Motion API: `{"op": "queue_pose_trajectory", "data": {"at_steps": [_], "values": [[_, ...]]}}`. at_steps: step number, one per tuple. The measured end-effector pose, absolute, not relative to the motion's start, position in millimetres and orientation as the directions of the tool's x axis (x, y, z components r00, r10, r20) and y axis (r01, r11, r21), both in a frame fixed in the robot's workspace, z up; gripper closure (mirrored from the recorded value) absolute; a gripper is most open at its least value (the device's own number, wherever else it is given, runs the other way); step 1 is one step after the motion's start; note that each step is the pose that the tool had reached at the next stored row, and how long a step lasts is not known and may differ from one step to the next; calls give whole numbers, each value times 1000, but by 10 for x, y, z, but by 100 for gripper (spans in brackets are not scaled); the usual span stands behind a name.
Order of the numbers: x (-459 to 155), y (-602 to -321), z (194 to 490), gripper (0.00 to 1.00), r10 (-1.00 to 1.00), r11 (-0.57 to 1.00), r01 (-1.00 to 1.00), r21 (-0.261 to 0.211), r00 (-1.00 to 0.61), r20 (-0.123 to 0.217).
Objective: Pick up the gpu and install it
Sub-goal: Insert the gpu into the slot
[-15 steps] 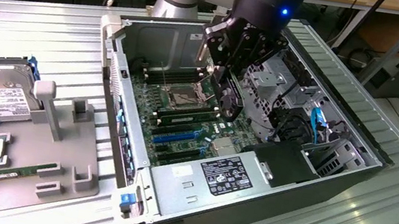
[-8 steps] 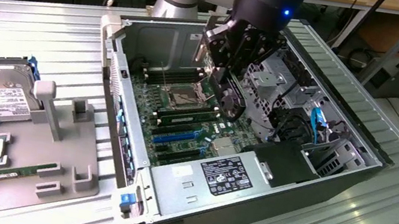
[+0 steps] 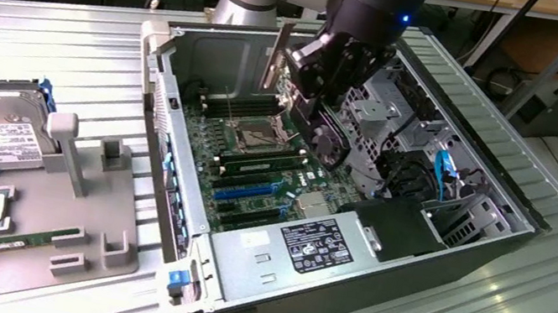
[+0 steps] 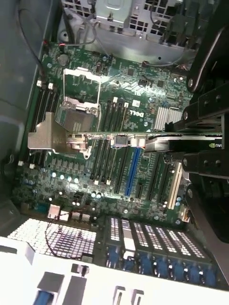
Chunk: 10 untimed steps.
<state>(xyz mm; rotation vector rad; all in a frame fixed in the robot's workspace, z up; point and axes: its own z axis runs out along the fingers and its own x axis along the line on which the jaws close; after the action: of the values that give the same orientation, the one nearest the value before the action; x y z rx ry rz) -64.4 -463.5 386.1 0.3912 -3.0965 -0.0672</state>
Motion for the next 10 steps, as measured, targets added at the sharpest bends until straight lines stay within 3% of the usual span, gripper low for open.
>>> {"op": "queue_pose_trajectory", "data": {"at_steps": [10], "values": [[-644,-4635,3834,74,-454,891,-453,45,-891,13]]}}
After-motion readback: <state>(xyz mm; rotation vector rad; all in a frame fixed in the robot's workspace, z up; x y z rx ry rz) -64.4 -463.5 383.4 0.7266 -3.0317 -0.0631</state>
